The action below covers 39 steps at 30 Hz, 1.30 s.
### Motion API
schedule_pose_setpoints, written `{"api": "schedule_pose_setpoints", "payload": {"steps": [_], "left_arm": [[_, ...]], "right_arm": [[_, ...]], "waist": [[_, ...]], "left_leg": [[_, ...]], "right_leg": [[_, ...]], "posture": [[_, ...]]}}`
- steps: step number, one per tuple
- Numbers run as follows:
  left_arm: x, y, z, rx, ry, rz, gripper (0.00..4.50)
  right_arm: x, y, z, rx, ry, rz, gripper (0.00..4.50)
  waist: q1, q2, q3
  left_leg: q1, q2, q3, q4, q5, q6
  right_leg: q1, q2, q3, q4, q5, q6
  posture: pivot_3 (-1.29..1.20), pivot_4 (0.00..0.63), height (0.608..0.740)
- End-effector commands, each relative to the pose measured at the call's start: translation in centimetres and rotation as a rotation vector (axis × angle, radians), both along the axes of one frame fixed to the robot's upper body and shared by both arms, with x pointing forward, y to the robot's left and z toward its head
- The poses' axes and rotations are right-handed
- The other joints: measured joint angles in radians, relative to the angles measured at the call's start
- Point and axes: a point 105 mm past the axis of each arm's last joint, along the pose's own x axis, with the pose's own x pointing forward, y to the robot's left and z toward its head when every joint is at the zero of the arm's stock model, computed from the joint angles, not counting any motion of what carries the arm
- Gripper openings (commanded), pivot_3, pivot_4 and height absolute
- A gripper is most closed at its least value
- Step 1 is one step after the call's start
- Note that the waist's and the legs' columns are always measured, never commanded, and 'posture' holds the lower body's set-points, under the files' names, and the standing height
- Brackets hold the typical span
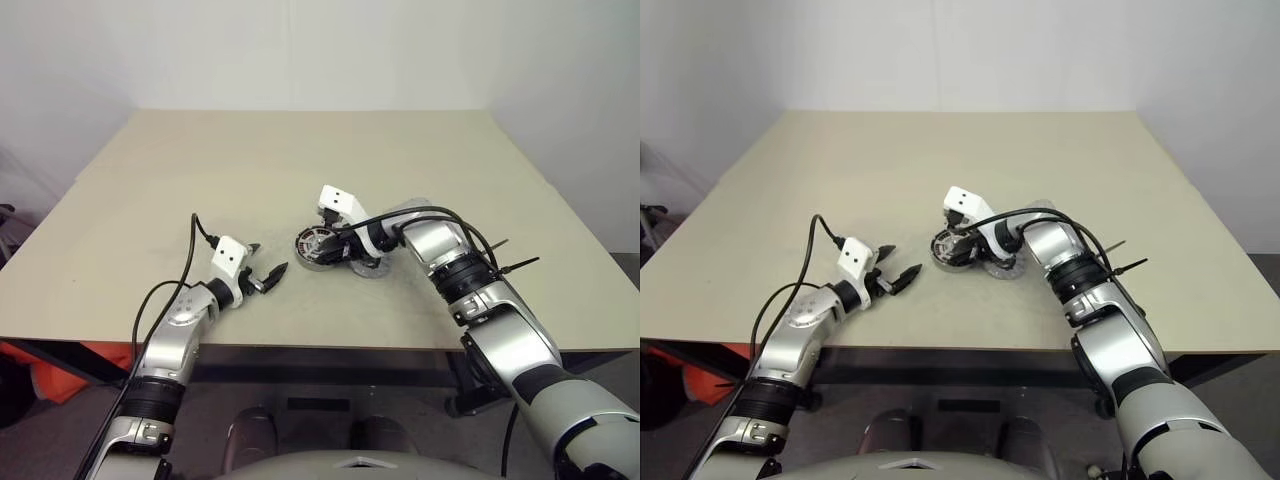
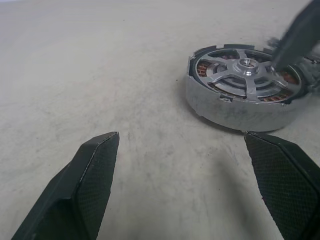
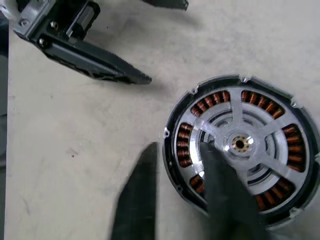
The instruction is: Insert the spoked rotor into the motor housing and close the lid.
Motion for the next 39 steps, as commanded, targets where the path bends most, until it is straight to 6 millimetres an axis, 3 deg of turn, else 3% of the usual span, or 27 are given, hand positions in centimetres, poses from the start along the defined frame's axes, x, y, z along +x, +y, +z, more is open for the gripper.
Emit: {"api": "schedule_pose_setpoints", "payload": {"steps": [1, 5, 10, 14, 18, 28, 39], "left_arm": [[0.3, 0.2, 1.6, -0.005, -0.055, -0.004, 4.25], [0.3, -0.1, 1.6, -0.007, -0.052, -0.02, 4.25], [0.6, -0.8, 1.8, -0.013, -0.052, -0.05, 4.25], [0.7, -1.1, 1.6, -0.006, -0.039, -0.083, 4.25], [1.0, -1.7, 1.6, 0.001, -0.03, -0.119, 4.25], [1.6, -2.8, 1.7, 0.004, -0.029, -0.172, 4.25], [1.3, -2.3, 1.4, 0.007, -0.023, -0.16, 4.25]], "right_arm": [[0.0, 0.7, 3.8, 0.092, -0.09, 0.042, 2.66], [-0.5, 0.6, 5.3, 0.17, -0.084, 0.013, 4.04], [1.0, -0.5, 7.3, 0.462, 0.087, -0.323, 4.04], [0.2, -2.9, 6.3, 0.673, 0.475, -0.582, 4.04], [-1.8, -5.0, 4.6, 0.793, 0.698, -0.69, 4.04], [-4.8, -7.2, 0.8, 0.769, 0.758, -0.813, 4.04], [-6.5, -7.9, -0.6, 0.687, 0.82, -0.831, 4.04]], "waist": [[0.0, 0.0, 0.0], [0.001, 0.0, 0.0], [0.001, 0.0, 0.0], [0.004, 0.0, 0.0], [0.009, 0.0, 0.0], [0.01, 0.0, 0.0], [0.01, 0.001, 0.0]], "left_leg": [[0.0, 0.0, 0.0, 0.0, 0.0, 0.0], [0.0, 0.0, 0.0, 0.0, 0.0, 0.0], [0.001, 0.0, 0.0, -0.001, 0.001, -0.002], [0.002, -0.001, 0.0, -0.001, 0.002, -0.003], [0.002, -0.001, 0.0, -0.003, 0.004, -0.007], [0.011, -0.002, 0.0, -0.022, 0.013, -0.021], [0.011, -0.002, 0.0, -0.024, 0.013, -0.021]], "right_leg": [[0.0, 0.0, 0.0, 0.0, 0.0, 0.0], [0.0, 0.0, 0.0, 0.0, 0.0, 0.0], [0.0, 0.0, 0.0, 0.0, 0.0, 0.0], [0.001, 0.0, 0.001, 0.0, 0.0, 0.0], [0.001, 0.0, 0.001, 0.0, 0.0, 0.0], [0.001, 0.001, 0.001, -0.004, -0.005, 0.007], [0.002, 0.001, 0.001, -0.008, -0.005, 0.007]], "posture": [[0.0, 0.0, 0.74], [0.0, 0.0, 0.74], [0.0, 0.0, 0.74], [0.0, 0.0, 0.74], [0.0, 0.0, 0.74], [0.0, 0.0, 0.74], [0.0, 0.0, 0.74]]}}
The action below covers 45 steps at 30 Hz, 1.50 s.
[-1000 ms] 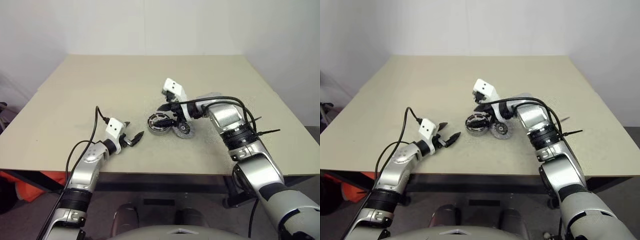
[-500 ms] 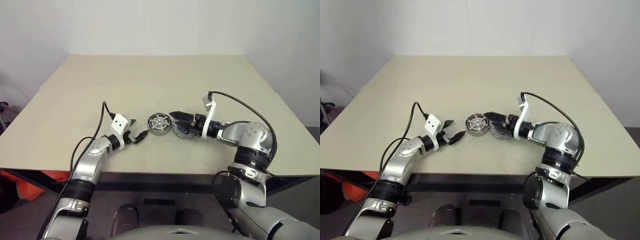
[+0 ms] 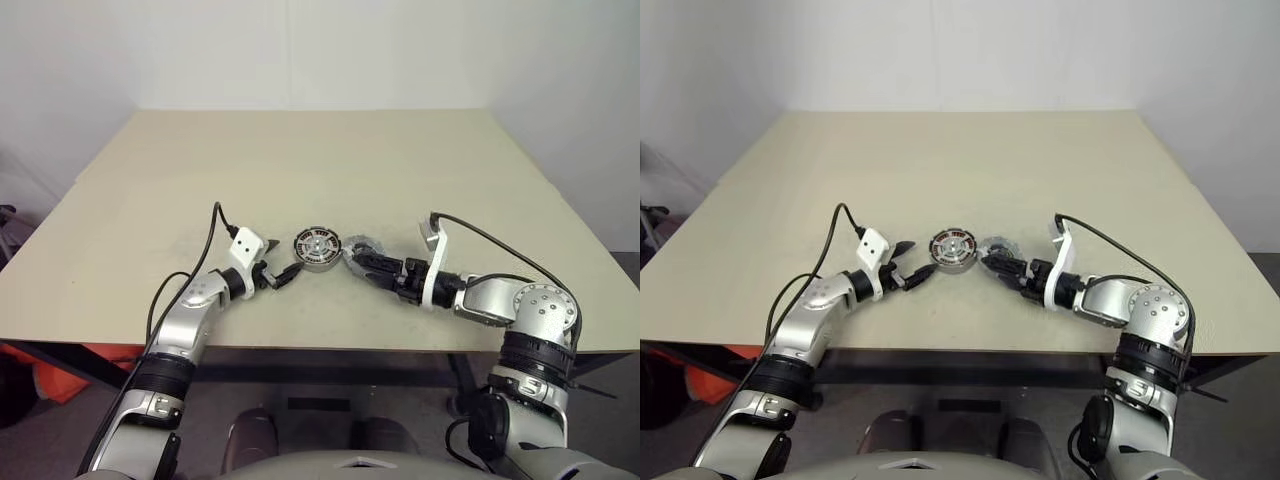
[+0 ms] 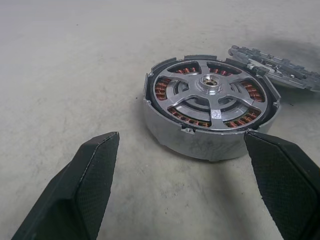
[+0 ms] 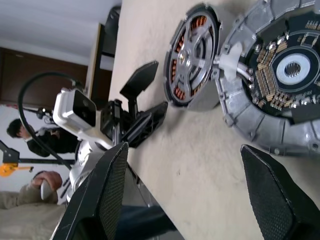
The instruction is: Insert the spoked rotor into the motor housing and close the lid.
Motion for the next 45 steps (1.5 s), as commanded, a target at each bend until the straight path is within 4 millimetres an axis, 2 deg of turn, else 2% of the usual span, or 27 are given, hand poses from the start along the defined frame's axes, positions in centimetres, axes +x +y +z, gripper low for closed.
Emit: {"api": "schedule_pose_setpoints", "payload": {"steps": [1, 8, 34, 45], "left_arm": [[0.2, 0.2, 1.1, 0.001, -0.047, 0.004, 4.25], [0.1, 0.4, 1.1, 0.002, -0.049, 0.013, 4.25], [0.2, 0.5, 1.1, 0.007, -0.054, 0.014, 4.25], [0.2, 0.6, 1.2, 0.007, -0.056, 0.02, 4.25]], "right_arm": [[-0.1, 0.2, 0.6, 0.006, -0.011, 0.026, 4.04], [-0.4, -0.1, 0.0, -0.021, 0.022, 0.028, 4.04], [0.4, 0.0, -0.2, -0.046, 0.024, -0.005, 4.04], [0.9, 0.1, 0.4, -0.106, -0.048, 0.001, 4.04]], "waist": [[0.0, 0.0, 0.0], [0.001, 0.0, 0.0], [0.001, 0.0, 0.0], [0.001, 0.0, 0.0]], "left_leg": [[0.0, 0.0, 0.0, 0.0, 0.0, 0.0], [-0.001, 0.0, 0.0, 0.0, 0.0, 0.0], [-0.002, 0.0, 0.0, 0.0, 0.0, 0.0], [-0.002, 0.0, 0.0, 0.0, 0.0, 0.0]], "right_leg": [[0.0, 0.0, 0.0, 0.0, 0.0, 0.0], [0.0, 0.0, -0.001, -0.001, 0.0, 0.0], [0.0, 0.0, -0.001, -0.002, 0.0, 0.0], [0.0, 0.0, -0.001, -0.002, 0.0, 0.0]], "posture": [[0.0, 0.0, 0.74], [0.0, 0.0, 0.74], [0.0, 0.0, 0.74], [0.0, 0.0, 0.74]]}}
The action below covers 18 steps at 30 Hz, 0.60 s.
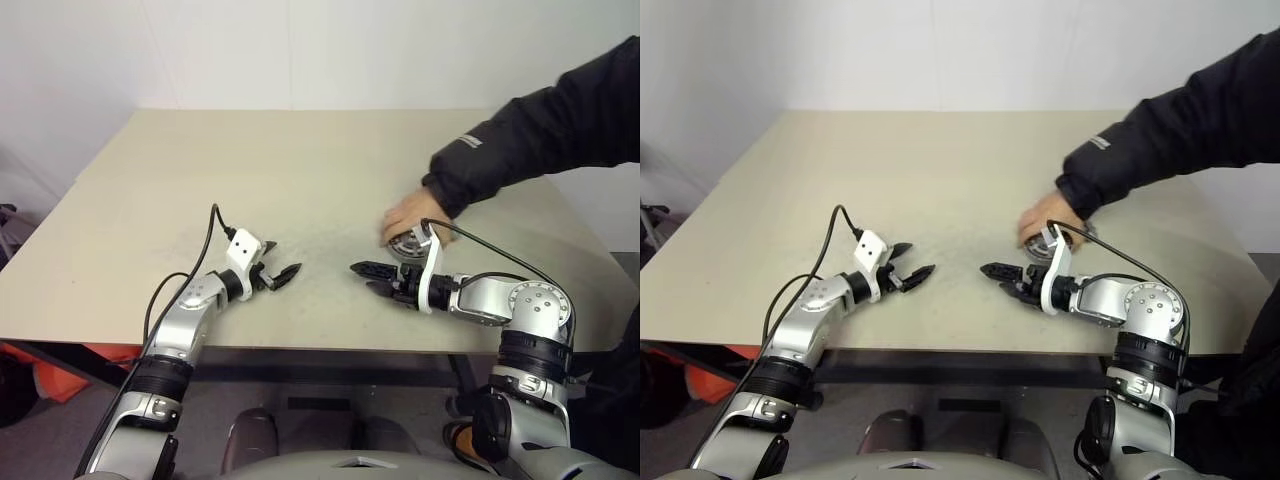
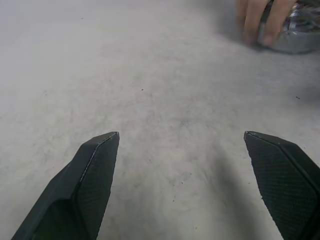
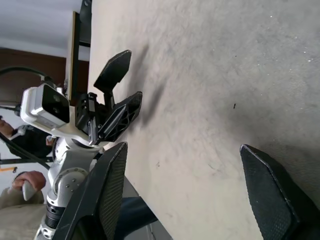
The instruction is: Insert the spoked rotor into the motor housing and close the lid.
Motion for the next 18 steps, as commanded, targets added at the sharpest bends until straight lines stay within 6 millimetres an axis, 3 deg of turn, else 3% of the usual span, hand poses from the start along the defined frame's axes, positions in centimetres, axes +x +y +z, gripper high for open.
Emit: {"api": "schedule_pose_setpoints", "payload": {"steps": [1, 6, 12, 18], "left_arm": [[0.3, 0.1, 1.4, -0.002, -0.06, 0.003, 4.25], [0.3, 0.2, 1.3, -0.003, -0.059, 0.009, 4.25], [0.4, 0.2, 1.4, -0.004, -0.062, 0.013, 4.25], [0.5, 0.1, 1.5, -0.007, -0.066, 0.013, 4.25]], "right_arm": [[0.7, 0.0, 1.6, -0.046, -0.115, 0.007, 4.04], [1.2, 0.3, 2.6, -0.155, -0.284, 0.056, 4.04], [2.8, 0.7, 5.4, -0.447, -0.791, 0.219, 4.04], [4.6, -1.6, 6.4, -0.838, -1.158, 0.488, 4.04]], "waist": [[0.0, 0.0, 0.0], [0.002, 0.0, 0.0], [0.003, -0.001, 0.0], [0.001, -0.001, 0.0]], "left_leg": [[0.0, 0.0, 0.0, 0.0, 0.0, 0.0], [0.0, 0.0, 0.0, 0.0, 0.0, 0.0], [-0.001, 0.0, 0.0, 0.001, -0.001, 0.001], [-0.002, 0.0, 0.0, 0.003, -0.002, 0.004]], "right_leg": [[0.0, 0.0, 0.0, 0.0, 0.0, 0.0], [0.0, 0.0, 0.0, 0.0, 0.0, 0.0], [0.001, 0.0, 0.0, -0.001, 0.0, 0.001], [0.0, 0.0, 0.0, -0.001, 0.0, 0.0]], "posture": [[0.0, 0.0, 0.74], [0.0, 0.0, 0.74], [0.0, 0.0, 0.74], [0.0, 0.0, 0.74]]}}
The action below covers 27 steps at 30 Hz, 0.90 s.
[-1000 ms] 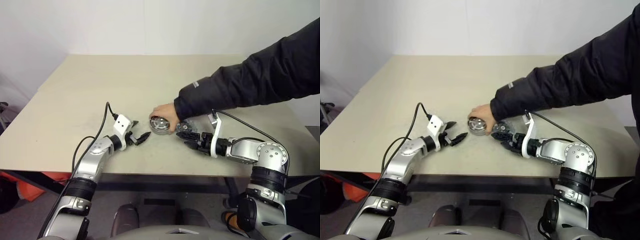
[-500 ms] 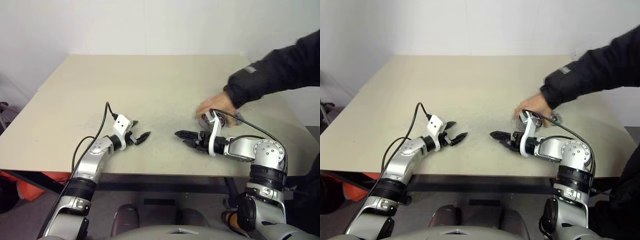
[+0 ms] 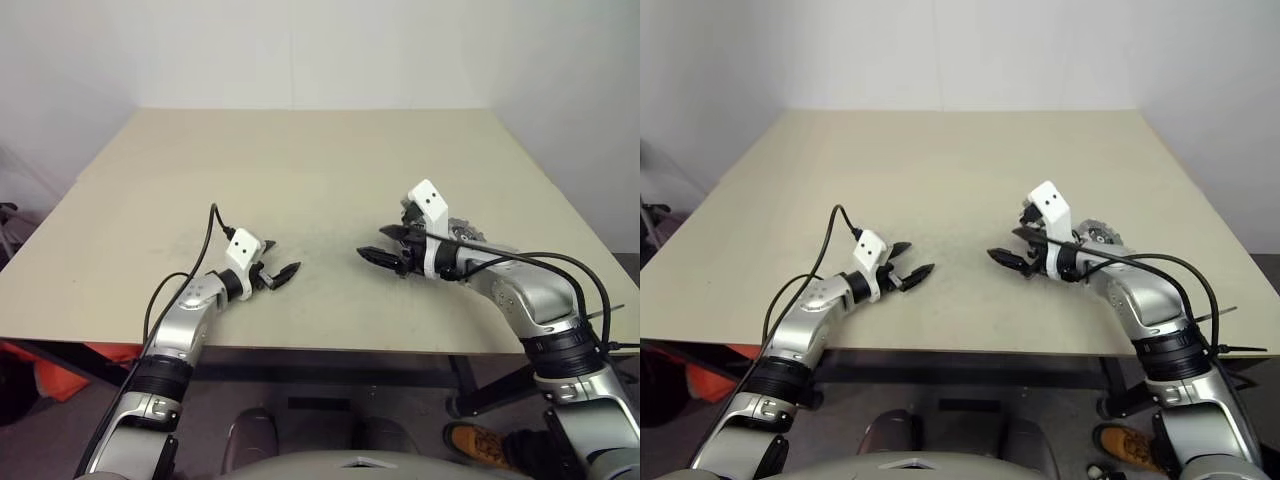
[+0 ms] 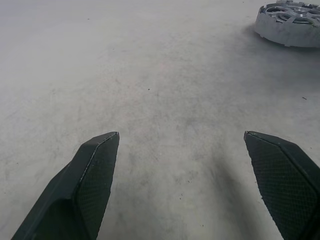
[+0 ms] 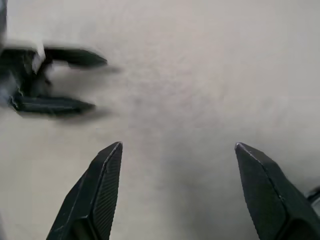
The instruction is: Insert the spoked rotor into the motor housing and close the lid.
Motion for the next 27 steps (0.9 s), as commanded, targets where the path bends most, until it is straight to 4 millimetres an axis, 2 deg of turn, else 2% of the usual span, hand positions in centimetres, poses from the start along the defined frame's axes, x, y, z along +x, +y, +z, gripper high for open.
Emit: {"api": "schedule_pose_setpoints", "payload": {"steps": [1, 6, 11, 13, 21, 27], "left_arm": [[0.5, 0.0, 1.4, -0.006, -0.059, 0.002, 4.25], [0.6, -0.1, 1.4, -0.008, -0.062, 0.004, 4.25], [0.5, -0.1, 1.4, -0.014, -0.065, 0.013, 4.25], [0.4, -0.1, 1.3, -0.016, -0.065, 0.016, 4.25], [0.1, -0.1, 1.1, -0.021, -0.064, 0.026, 4.25], [0.0, 0.1, 1.0, -0.019, -0.063, 0.034, 4.25]], "right_arm": [[1.1, -1.2, 1.8, -0.223, -0.218, 0.131, 4.04], [2.0, -3.8, 1.7, -0.432, -0.261, 0.24, 4.04], [2.2, -7.5, 0.3, -0.621, -0.165, 0.327, 4.04], [2.3, -8.3, 0.1, -0.656, -0.141, 0.345, 4.04], [2.8, -9.0, -0.7, -0.709, -0.105, 0.405, 4.04], [2.8, -9.0, -2.4, -0.746, -0.069, 0.437, 4.04]], "waist": [[0.0, 0.0, 0.0], [-0.005, 0.0, 0.0], [-0.006, 0.0, 0.0], [-0.007, 0.0, 0.0], [-0.012, 0.0, 0.0], [-0.011, 0.0, 0.0]], "left_leg": [[-0.001, 0.0, 0.0, 0.0, 0.0, 0.0], [-0.002, 0.0, 0.0, 0.004, -0.004, 0.007], [-0.004, 0.0, 0.0, 0.007, -0.007, 0.013], [-0.005, 0.0, 0.0, 0.009, -0.008, 0.014], [-0.005, 0.001, 0.0, 0.022, -0.011, 0.019], [-0.004, 0.001, 0.0, 0.023, -0.011, 0.018]], "right_leg": [[0.0, 0.0, 0.0, 0.0, 0.001, -0.001], [0.0, 0.0, 0.0, 0.0, 0.004, -0.007], [0.0, 0.0, -0.001, 0.0, 0.004, -0.007], [0.0, 0.0, -0.001, 0.001, 0.004, -0.007], [0.0, -0.001, 0.0, 0.01, 0.004, -0.008], [0.0, -0.001, 0.0, 0.013, 0.004, -0.008]], "posture": [[0.0, 0.0, 0.74], [0.0, 0.0, 0.74], [0.0, 0.0, 0.74], [0.0, 0.0, 0.74], [0.0, 0.0, 0.74], [0.0, 0.0, 0.74]]}}
